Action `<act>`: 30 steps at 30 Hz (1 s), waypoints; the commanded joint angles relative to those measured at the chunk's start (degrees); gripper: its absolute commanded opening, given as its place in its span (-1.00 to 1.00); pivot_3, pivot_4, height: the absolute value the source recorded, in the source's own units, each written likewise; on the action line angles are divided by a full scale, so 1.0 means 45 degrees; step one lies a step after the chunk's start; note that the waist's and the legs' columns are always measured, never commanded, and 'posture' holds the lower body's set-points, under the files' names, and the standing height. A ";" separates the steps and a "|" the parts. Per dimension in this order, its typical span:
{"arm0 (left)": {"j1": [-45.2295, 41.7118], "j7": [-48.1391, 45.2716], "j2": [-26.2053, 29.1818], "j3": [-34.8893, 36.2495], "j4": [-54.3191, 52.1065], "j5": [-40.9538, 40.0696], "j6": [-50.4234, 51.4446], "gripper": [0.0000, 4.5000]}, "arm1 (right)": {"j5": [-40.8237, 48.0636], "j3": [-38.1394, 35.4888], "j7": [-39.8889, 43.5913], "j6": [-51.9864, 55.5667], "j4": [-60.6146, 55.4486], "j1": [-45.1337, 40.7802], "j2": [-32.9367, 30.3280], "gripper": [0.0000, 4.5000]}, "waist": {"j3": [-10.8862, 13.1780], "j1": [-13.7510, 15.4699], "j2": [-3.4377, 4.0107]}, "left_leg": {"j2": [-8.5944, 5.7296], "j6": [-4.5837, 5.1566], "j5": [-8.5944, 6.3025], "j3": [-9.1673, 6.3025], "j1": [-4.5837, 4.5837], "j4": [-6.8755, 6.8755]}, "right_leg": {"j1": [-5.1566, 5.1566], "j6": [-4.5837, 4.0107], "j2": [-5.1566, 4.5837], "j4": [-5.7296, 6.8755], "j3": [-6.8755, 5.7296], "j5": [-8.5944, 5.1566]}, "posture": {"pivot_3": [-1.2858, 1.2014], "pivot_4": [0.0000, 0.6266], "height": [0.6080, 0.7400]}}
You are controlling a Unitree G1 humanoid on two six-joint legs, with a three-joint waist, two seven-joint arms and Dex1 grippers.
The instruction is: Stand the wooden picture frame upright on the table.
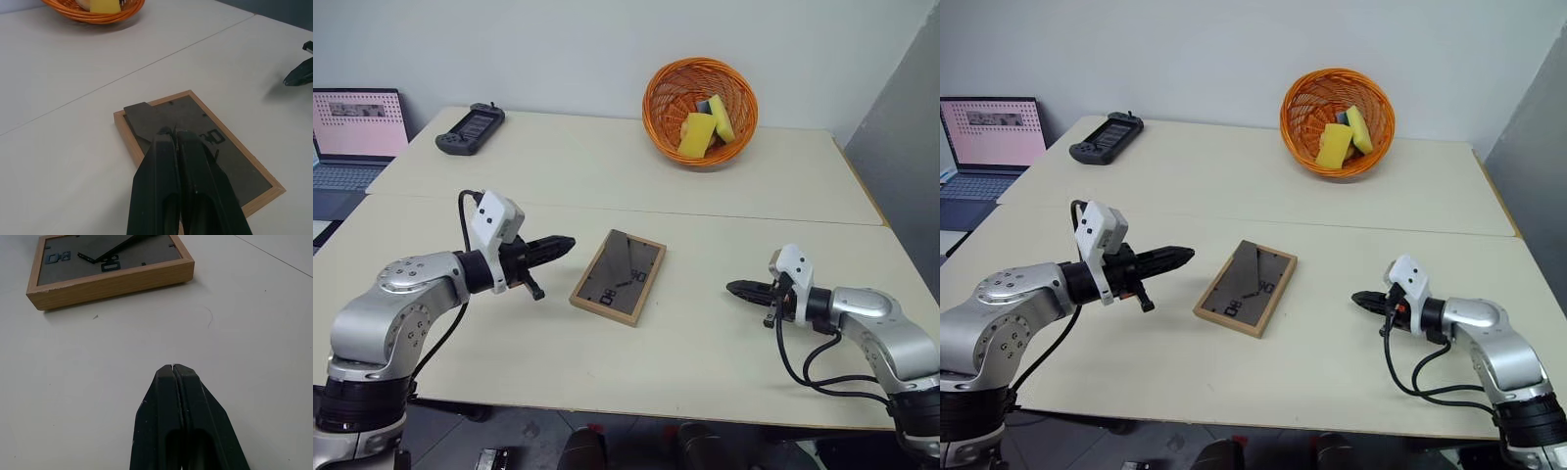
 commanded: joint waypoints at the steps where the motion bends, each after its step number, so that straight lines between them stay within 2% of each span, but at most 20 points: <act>1: -0.0401 0.0106 0.0024 0.0322 -0.0130 -0.0278 0.0186 -0.88 | 0.0061 -0.0381 -0.0135 -0.0227 -0.0487 -0.0009 0.0053 -1.00 | 0.0000 -0.0001 0.0000 | 0.0000 0.0000 0.0000 -0.0001 0.0000 0.0000 | 0.0000 0.0000 0.0000 0.0000 -0.0001 0.0000 | 0.03 -0.52 1.00; 3: -0.0410 0.0109 0.0037 0.0329 -0.0147 -0.0301 0.0242 -0.78 | 0.0075 -0.0396 -0.0180 -0.0204 -0.0470 -0.0040 0.0085 -1.00 | 0.0000 -0.0005 0.0000 | 0.0000 0.0000 0.0000 -0.0004 0.0000 0.0000 | 0.0001 0.0000 0.0000 0.0002 -0.0002 0.0000 | 0.03 -0.52 1.00; 6: -0.0348 0.0049 0.0226 0.0161 -0.0193 -0.0134 0.0347 -0.46 | 0.0031 -0.0385 -0.0208 -0.0235 -0.0415 -0.0084 0.0082 -1.00 | 0.0000 -0.0004 0.0000 | 0.0000 0.0000 0.0000 -0.0006 0.0000 0.0000 | 0.0000 0.0000 0.0000 0.0003 -0.0005 0.0000 | 0.03 -0.52 1.00; 30: -0.0286 -0.0101 0.0183 0.0205 -0.0201 0.0018 0.0141 -0.46 | 0.0067 -0.0421 -0.0354 -0.0158 -0.0427 -0.0169 0.0178 -1.00 | 0.0000 -0.0003 0.0000 | -0.0002 -0.0001 0.0000 -0.0015 0.0000 0.0000 | 0.0002 -0.0001 0.0000 0.0005 -0.0011 -0.0001 | 0.03 -0.52 1.00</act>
